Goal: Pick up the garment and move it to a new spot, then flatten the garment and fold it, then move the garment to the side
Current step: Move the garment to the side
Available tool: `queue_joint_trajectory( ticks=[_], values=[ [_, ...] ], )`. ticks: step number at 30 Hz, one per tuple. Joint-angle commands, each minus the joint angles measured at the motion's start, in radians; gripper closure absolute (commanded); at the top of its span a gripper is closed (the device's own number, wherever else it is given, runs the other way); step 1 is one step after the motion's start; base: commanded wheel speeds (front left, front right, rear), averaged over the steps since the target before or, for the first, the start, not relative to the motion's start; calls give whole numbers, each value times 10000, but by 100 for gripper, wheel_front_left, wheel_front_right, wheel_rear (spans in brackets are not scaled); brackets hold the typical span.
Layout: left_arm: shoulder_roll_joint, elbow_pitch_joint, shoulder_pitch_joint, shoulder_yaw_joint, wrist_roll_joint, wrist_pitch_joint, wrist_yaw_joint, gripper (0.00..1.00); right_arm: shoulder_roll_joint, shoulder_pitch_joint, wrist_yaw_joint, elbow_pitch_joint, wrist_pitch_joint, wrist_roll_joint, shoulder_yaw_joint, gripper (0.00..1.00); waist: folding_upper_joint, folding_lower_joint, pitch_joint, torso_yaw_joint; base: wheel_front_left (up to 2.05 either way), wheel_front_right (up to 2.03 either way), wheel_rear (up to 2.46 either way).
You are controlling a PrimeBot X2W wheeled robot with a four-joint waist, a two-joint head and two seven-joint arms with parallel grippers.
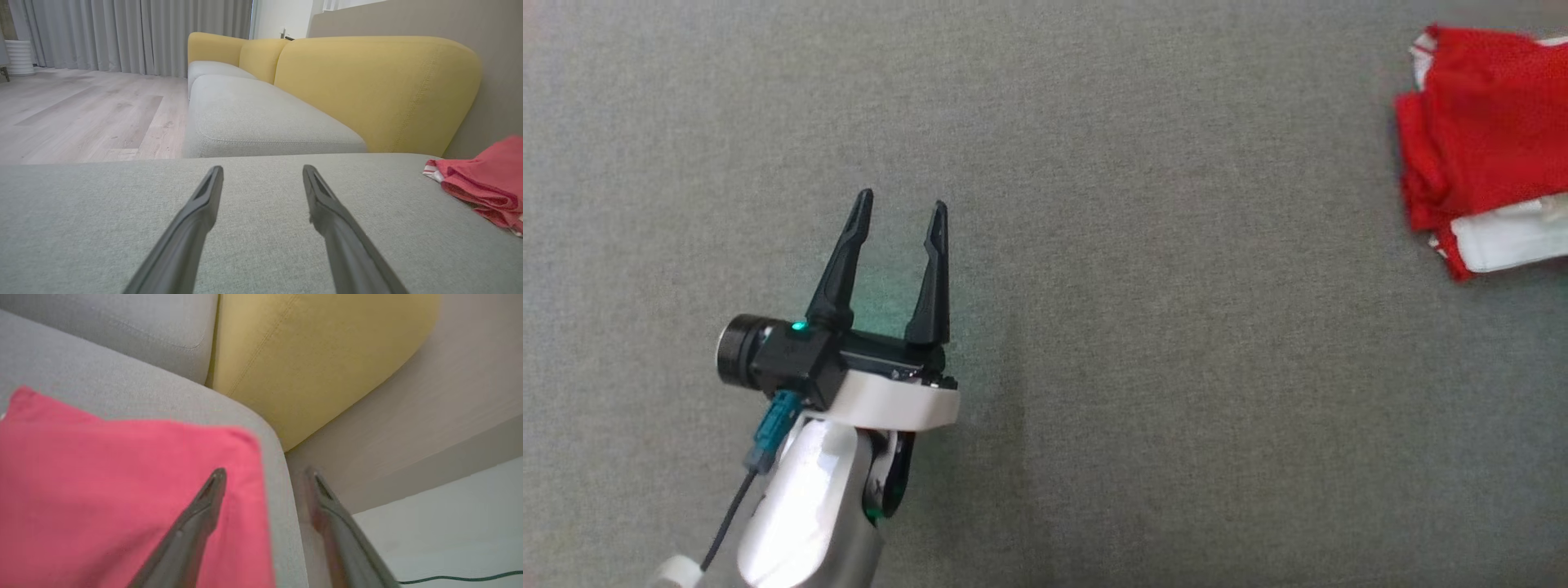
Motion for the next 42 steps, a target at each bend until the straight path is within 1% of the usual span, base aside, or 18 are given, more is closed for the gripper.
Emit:
queue_joint_trajectory(
  ticks=[1,4,9,12,14,16,20,22,24,26,31,32,36,39,42],
  values=[
    [77,-277,-379,403,107,-51,-55,0,-210,-29,-9,-478,-45,-179,-187,0,0,-1,-146,-28,0,0,0],
    [77,-271,-393,545,98,-51,-71,0,204,74,-9,-861,-49,-486,-324,0,0,-1,-547,-42,0,0,0],
    [77,-231,-56,789,-188,-51,44,0,1259,142,-9,-1713,-162,-380,-347,0,0,-1,-1401,-81,0,0,0],
    [77,-233,279,920,-409,-51,95,0,2017,282,-9,-2324,-332,-153,-190,0,0,-1,-1930,-71,0,0,0],
    [77,-208,494,967,-786,-51,104,0,2346,409,-9,-2751,-466,47,-119,0,0,-1,-2231,-34,0,0,0],
    [77,-226,613,988,-787,-51,124,0,2726,549,-9,-3194,-683,172,-180,0,0,-1,-2477,34,0,0,0],
    [77,-300,851,1109,-763,-51,207,0,3744,1027,-9,-4026,-1138,573,-278,0,0,-1,-2906,169,0,0,0],
    [77,-343,1014,1243,-793,-51,290,0,4454,1318,-9,-4371,-1301,941,-445,0,0,-1,-3074,200,0,0,0],
    [77,-405,1169,1351,-764,-51,308,0,5011,1687,-9,-4623,-1381,1229,-408,0,0,-1,-3180,227,0,0,0],
    [77,-451,1314,1425,-751,-51,292,0,5380,2074,-9,-4838,-1589,1460,-446,0,0,-1,-3257,284,0,0,0],
    [77,-538,1586,1411,-515,-51,226,0,5802,3363,-9,-4965,-2330,1772,-193,0,0,-1,-3384,459,0,0,0],
    [77,-538,1586,1411,-515,-51,226,0,5802,3363,-9,-4965,-2330,1772,-193,0,0,-1,-3384,459,0,0,0],
    [77,-629,1873,1478,-281,-51,209,0,5860,4349,-9,-4659,-3164,2412,84,0,0,-1,-3437,473,0,0,0],
    [77,-448,2063,1483,-519,-51,304,0,5864,4955,-9,-4466,-3903,2379,327,0,0,-1,-3405,464,0,0,0],
    [77,-382,2171,1437,-684,-51,412,0,5866,5391,-9,-4326,-4291,2467,565,0,0,-1,-3388,440,0,0,0]
  ],
)
